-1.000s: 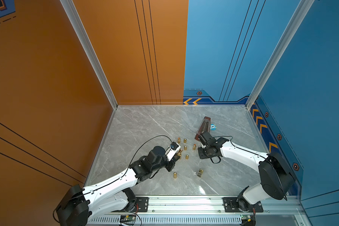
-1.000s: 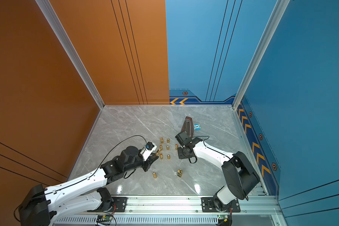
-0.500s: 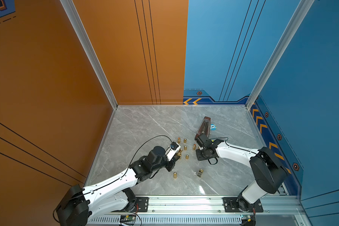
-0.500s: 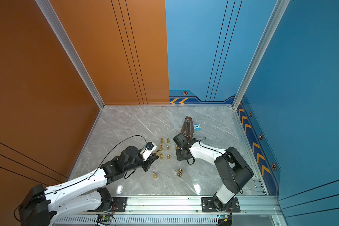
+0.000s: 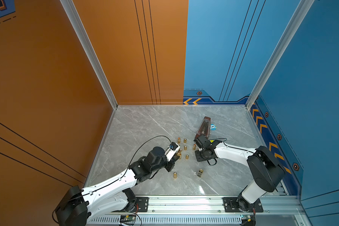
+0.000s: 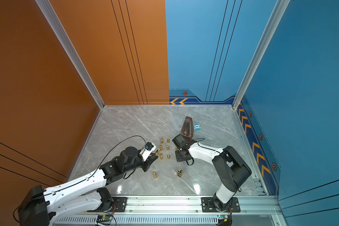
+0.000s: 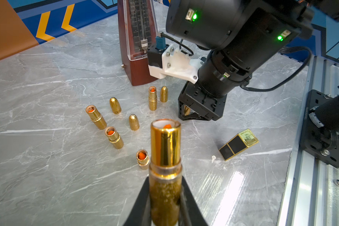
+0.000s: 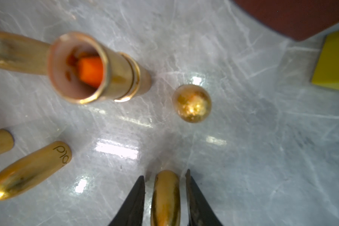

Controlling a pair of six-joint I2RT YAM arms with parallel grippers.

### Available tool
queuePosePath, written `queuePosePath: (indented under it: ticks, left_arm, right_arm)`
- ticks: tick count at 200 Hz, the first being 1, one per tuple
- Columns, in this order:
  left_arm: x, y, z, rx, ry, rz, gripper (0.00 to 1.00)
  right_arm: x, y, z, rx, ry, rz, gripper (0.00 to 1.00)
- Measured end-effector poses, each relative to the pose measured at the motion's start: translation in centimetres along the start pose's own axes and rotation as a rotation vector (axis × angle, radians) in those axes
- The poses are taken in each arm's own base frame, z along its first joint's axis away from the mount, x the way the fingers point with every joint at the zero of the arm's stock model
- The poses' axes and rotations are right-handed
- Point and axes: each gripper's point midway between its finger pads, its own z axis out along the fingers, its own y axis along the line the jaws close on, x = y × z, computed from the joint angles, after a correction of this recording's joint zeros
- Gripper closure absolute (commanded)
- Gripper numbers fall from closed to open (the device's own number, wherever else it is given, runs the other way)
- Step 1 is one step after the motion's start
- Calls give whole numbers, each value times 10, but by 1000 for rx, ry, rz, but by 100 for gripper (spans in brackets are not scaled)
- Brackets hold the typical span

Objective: Open the lipstick cap
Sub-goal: Place the cover at the center of the board, then place the lipstick at the center of the board.

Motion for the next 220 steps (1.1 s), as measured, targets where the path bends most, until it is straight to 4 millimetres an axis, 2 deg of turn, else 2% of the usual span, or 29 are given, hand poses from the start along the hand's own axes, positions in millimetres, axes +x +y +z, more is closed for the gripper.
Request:
queuePosePath:
  ticks: [25,46,115,170,220]
  left_arm:
    - [0,1,0,-4,0,0,100]
    - [-1,1,-1,-8,-5,1,100]
    - [1,2,1,-11,3,1,100]
    - [9,3,11,-12,48,10,100]
    - [6,2,15,-5,50,17,100]
  right_arm:
    - [0,0,-2,0,0,-1,54]
    - [-2,0,-12,-4,-10,0,49]
    - [-31,14,-89,-122,-129,19,41]
    - [-34,54,-138,-365,-119,-5,37]
    - [-24,97,-155,-565,-54,-26,36]
